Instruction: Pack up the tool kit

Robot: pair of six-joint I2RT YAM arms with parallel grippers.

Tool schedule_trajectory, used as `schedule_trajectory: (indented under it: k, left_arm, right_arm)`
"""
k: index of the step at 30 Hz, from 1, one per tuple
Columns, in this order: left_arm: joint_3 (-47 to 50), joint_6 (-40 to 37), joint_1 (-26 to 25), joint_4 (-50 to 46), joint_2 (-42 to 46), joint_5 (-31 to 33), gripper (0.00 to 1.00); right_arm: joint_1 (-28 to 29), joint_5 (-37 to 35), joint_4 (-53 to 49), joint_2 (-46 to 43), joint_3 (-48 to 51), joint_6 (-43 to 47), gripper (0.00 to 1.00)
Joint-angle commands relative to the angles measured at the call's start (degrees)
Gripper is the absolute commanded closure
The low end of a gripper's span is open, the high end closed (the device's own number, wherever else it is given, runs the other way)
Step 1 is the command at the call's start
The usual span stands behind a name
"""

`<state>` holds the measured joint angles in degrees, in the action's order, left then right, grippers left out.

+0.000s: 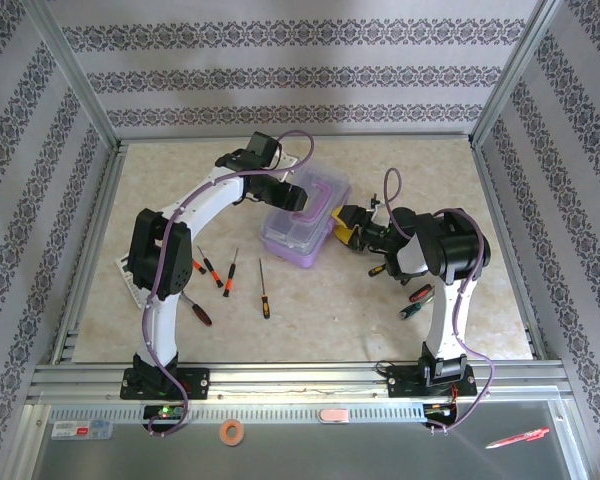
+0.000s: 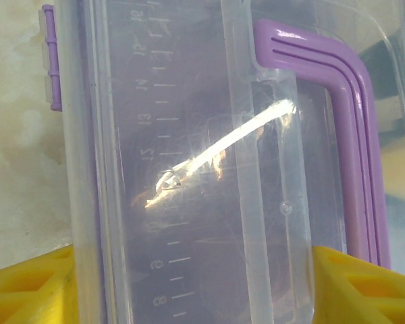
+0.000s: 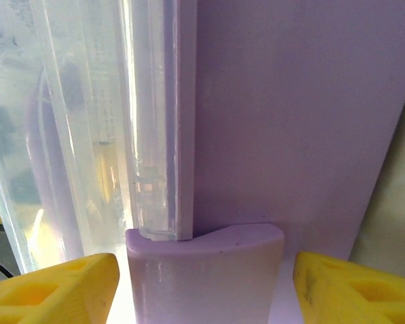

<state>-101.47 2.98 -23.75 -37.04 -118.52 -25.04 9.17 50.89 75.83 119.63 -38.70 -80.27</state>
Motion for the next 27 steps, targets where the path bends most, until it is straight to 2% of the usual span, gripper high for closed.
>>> schedule_trajectory:
  k: [1, 7, 10, 15, 18, 27]
  left_arm:
    - [4.7, 0.7, -0.9, -6.3, -6.1, -1.0, 0.39]
    - [7.0, 5.0, -0.9, -6.4, -5.7, 0.9, 0.39]
    - [7.3, 6.5, -1.0, -8.1, -5.6, 5.3, 0.39]
    - [7.1, 8.7, -1.2, -12.1, -7.1, 16.2, 0.39]
    - [7.0, 8.9, -1.3, -13.9, -8.2, 19.6, 0.39]
    - [7.6, 8.2, -1.2, -15.3, -9.0, 23.3, 0.39]
  right_arm:
    - [3.6, 2.3, 3.7, -4.6, -2.8, -1.3, 0.30]
    - [4.4, 2.4, 3.7, -8.1, -3.8, -3.2, 0.33]
    - [4.4, 1.9, 3.7, -9.1, -4.1, -3.5, 0.34]
    - [4.3, 0.6, 3.7, -10.9, -5.3, -4.5, 0.36]
    - [4.2, 0.4, 3.7, -12.4, -6.1, -4.7, 0.37]
    - [1.6, -0.7, 3.7, -16.3, -5.4, -4.2, 0.42]
